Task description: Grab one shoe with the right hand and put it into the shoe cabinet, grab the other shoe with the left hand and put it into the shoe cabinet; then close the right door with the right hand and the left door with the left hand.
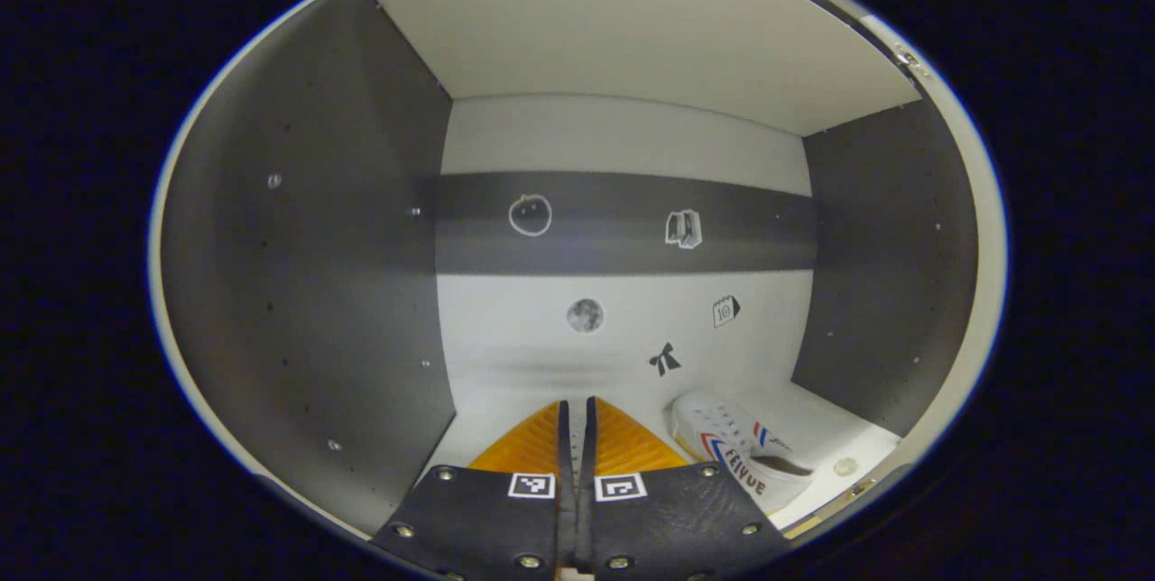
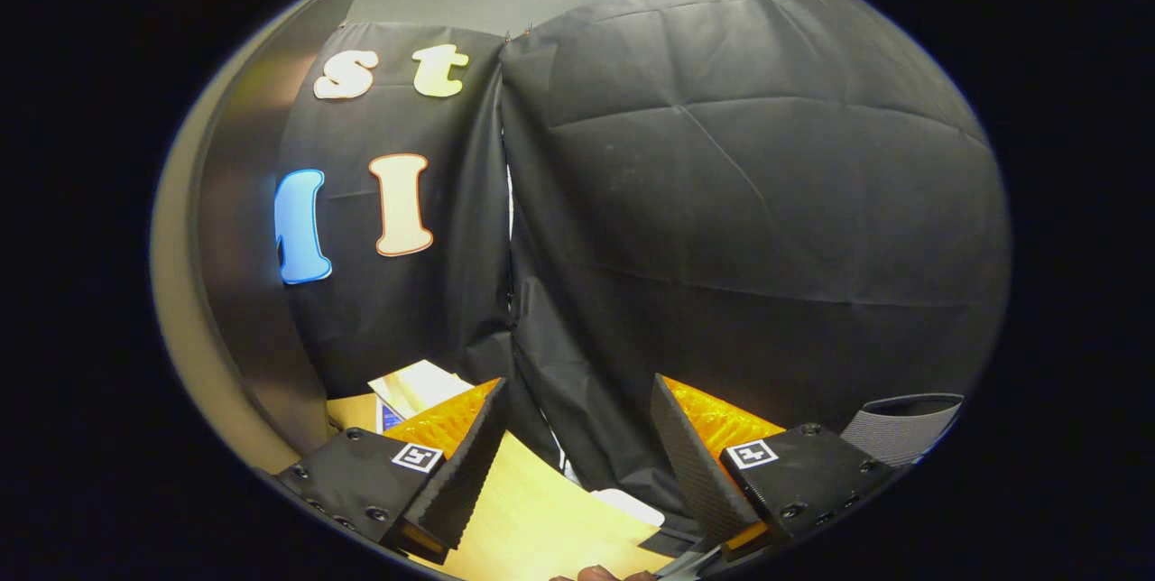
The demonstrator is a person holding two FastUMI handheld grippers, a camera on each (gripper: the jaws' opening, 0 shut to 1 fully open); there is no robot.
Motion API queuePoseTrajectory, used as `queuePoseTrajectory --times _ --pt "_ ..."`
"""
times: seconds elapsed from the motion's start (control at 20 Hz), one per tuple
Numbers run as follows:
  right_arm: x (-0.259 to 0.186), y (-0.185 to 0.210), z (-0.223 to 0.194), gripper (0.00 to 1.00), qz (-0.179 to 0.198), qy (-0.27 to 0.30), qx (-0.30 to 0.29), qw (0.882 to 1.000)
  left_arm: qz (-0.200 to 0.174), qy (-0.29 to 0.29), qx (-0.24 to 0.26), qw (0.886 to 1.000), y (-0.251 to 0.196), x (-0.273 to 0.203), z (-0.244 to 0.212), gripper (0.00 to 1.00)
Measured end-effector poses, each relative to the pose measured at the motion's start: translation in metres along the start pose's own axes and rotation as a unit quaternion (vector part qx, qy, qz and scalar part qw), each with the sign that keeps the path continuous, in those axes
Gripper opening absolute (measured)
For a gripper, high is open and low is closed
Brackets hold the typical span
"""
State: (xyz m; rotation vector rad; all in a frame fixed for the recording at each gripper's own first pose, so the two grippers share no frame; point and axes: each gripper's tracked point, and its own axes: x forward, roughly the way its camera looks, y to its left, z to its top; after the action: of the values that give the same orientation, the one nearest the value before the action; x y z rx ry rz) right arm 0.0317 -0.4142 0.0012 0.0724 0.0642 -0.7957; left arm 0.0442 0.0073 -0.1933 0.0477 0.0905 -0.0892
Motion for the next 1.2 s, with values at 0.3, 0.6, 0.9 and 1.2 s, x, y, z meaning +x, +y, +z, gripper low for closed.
queuePoseTrajectory --times 0.3,0.6,0.9,1.2 --pt "-0.019 0.02 0.015 0.98 0.036 -0.007 0.025 0.999 -0.019 -0.007 -0.005 1.0 -0.025 -0.057 0.027 0.01" --pt "-0.053 0.046 0.051 0.98 0.095 -0.025 0.028 0.995 -0.033 0.002 -0.018 0.999 -0.021 -0.158 0.013 0.22" --pt "-0.081 0.062 0.088 0.95 0.152 -0.032 0.062 0.986 -0.036 -0.001 0.009 0.999 -0.04 -0.275 0.017 0.99" --pt "-0.102 0.085 0.124 0.98 0.194 -0.067 0.02 0.978 -0.05 -0.008 0.001 0.999 -0.072 -0.398 0.01 0.99"
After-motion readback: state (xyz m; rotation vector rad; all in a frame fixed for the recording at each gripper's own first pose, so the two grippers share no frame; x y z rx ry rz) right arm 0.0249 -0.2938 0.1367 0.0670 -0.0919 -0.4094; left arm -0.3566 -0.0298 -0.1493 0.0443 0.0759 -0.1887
